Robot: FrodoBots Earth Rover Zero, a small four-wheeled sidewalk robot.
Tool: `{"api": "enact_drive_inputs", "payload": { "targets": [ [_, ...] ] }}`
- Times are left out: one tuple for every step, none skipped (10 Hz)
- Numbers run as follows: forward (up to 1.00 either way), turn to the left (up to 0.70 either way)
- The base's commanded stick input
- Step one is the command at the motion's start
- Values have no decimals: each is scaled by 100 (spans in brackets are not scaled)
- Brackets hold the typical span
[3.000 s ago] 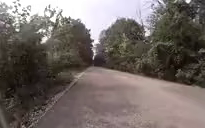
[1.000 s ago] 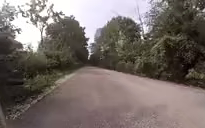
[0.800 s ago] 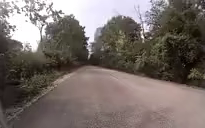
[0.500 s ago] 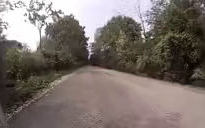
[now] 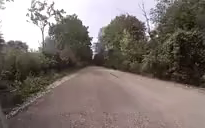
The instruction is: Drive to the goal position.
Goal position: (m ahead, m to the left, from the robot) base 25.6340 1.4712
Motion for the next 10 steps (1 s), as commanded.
{"api": "enact_drive_inputs", "payload": {
  "targets": [
    [70, 0],
    [70, 0],
    [70, 0],
    [70, 0],
    [70, 0],
    [70, 0],
    [70, 0],
    [70, 0],
    [70, 0],
    [70, 0]
  ]
}}
